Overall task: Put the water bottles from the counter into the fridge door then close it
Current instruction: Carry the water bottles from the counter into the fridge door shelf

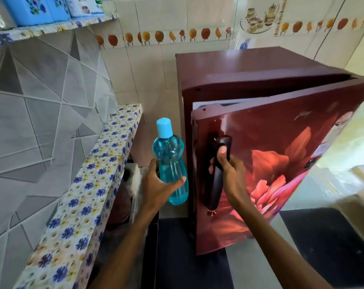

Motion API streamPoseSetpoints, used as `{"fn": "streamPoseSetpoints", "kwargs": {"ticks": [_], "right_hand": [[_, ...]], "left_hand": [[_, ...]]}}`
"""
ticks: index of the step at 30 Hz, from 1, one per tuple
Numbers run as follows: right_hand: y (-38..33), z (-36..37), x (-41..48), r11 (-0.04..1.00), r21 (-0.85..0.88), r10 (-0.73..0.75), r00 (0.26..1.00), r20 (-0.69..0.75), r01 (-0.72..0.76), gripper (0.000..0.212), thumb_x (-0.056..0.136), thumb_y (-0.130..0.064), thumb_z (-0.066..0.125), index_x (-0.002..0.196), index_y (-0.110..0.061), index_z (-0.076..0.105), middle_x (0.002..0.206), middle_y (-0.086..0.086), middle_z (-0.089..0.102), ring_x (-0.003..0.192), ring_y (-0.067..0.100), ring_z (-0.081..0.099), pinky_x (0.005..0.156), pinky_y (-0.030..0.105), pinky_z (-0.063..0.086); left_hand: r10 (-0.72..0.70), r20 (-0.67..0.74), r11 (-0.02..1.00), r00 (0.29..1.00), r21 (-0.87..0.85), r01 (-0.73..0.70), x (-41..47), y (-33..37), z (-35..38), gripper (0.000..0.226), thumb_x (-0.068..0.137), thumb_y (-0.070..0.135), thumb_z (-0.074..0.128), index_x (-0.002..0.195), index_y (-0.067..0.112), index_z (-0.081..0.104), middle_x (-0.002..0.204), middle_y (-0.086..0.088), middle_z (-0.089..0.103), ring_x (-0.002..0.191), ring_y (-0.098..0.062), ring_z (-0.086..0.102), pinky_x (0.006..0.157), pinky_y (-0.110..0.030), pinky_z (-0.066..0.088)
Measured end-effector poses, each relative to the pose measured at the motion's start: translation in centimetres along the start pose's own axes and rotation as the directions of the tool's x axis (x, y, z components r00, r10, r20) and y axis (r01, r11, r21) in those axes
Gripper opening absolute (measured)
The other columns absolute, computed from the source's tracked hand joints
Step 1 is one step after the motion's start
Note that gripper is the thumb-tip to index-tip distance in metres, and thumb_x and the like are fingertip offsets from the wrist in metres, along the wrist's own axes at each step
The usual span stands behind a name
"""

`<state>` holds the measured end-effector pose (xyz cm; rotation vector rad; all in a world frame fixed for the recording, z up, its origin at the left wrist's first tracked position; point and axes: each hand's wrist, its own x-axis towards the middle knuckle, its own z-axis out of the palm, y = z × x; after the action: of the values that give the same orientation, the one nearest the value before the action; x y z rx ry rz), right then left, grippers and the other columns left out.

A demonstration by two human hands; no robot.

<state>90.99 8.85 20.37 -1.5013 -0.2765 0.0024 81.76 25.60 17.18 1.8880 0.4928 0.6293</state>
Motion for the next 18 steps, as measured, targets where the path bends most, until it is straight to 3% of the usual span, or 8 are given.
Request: {"fn": "streamPoseSetpoints", "kwargs": {"ticks": [2, 5, 7, 10, 13, 16, 18], "right_hand": [[-0.4, -2.1, -2.6, 0.999, 0.029, -0.029, 1.000, -0.009, 0.029, 0.051, 0.088, -0.054, 0.050, 0.063, -0.011, 0.062, 0.054, 0.004, 0.060, 0.052, 0.018, 0.055, 0.055, 0.034, 0.044], [-1.1, -5.2, -6.3, 0.994, 0.004, -0.105, 0.993, -0.050, 0.106, 0.050, 0.094, -0.051, 0.046, 0.070, -0.008, 0.056, 0.057, 0.004, 0.057, 0.055, 0.018, 0.053, 0.056, 0.041, 0.044], [-1.6, -7.4, -8.9, 0.987, -0.004, -0.161, 0.980, -0.121, 0.162, 0.047, 0.095, -0.048, 0.045, 0.084, -0.004, 0.057, 0.058, -0.002, 0.054, 0.053, 0.008, 0.051, 0.054, 0.030, 0.044], [-2.1, -11.0, -12.4, 0.972, -0.053, -0.235, 0.945, -0.229, 0.229, 0.042, 0.100, -0.039, 0.042, 0.098, 0.001, 0.056, 0.066, 0.011, 0.050, 0.056, 0.004, 0.047, 0.057, 0.013, 0.043], [-2.1, -15.5, -15.3, 0.953, -0.176, -0.294, 0.901, -0.320, 0.248, 0.049, 0.098, -0.053, 0.033, 0.088, -0.008, 0.051, 0.068, 0.001, 0.047, 0.065, 0.013, 0.045, 0.062, 0.029, 0.045], [-2.4, -19.4, -17.3, 0.955, -0.172, -0.296, 0.848, -0.439, 0.244, 0.071, 0.092, -0.066, 0.025, 0.085, 0.001, 0.048, 0.071, 0.000, 0.047, 0.063, 0.004, 0.043, 0.061, 0.018, 0.039], [-2.9, -22.0, -18.4, 0.961, -0.162, -0.277, 0.782, -0.558, 0.224, 0.066, 0.093, -0.063, 0.024, 0.085, -0.002, 0.050, 0.075, -0.002, 0.052, 0.068, 0.001, 0.048, 0.068, 0.019, 0.041]], "left_hand": [[-0.014, -0.019, 1.000, 1.000, 0.015, 0.014, -2.0, 0.2, 0.5, 0.067, 0.061, 0.025, 0.090, 0.115, 0.033, 0.051, 0.103, 0.009, 0.069, 0.090, -0.003, 0.068, 0.075, -0.020, 0.056], [0.009, 0.010, 0.999, 1.000, -0.034, -0.009, -5.2, 0.5, 2.0, 0.057, 0.066, 0.002, 0.085, 0.113, 0.016, 0.056, 0.096, 0.006, 0.068, 0.082, 0.004, 0.067, 0.068, -0.009, 0.051], [0.016, 0.065, 0.998, 0.998, -0.063, -0.012, -7.7, 0.5, 3.2, 0.047, 0.068, -0.004, 0.083, 0.107, 0.007, 0.060, 0.091, 0.002, 0.069, 0.080, 0.002, 0.069, 0.068, -0.012, 0.053], [-0.010, 0.102, 0.999, 0.995, -0.038, 0.014, -10.7, -0.4, 5.1, 0.056, 0.063, 0.018, 0.090, 0.110, 0.011, 0.061, 0.099, -0.003, 0.073, 0.090, -0.012, 0.071, 0.080, -0.031, 0.059], [-0.052, 0.151, 0.998, 0.987, -0.033, 0.058, -13.7, -0.7, 7.6, 0.065, 0.055, 0.036, 0.092, 0.111, 0.023, 0.060, 0.103, 0.000, 0.073, 0.093, -0.018, 0.072, 0.084, -0.047, 0.059], [-0.016, 0.162, 0.999, 0.987, -0.037, 0.022, -16.4, -0.3, 10.2, 0.064, 0.053, 0.036, 0.093, 0.106, 0.029, 0.058, 0.099, 0.004, 0.073, 0.091, -0.015, 0.071, 0.084, -0.041, 0.059], [-0.004, 0.211, 1.000, 0.978, -0.027, 0.010, -17.8, 0.1, 12.0, 0.061, 0.052, 0.037, 0.094, 0.102, 0.027, 0.061, 0.096, 0.005, 0.074, 0.088, -0.011, 0.071, 0.083, -0.037, 0.059]]}}
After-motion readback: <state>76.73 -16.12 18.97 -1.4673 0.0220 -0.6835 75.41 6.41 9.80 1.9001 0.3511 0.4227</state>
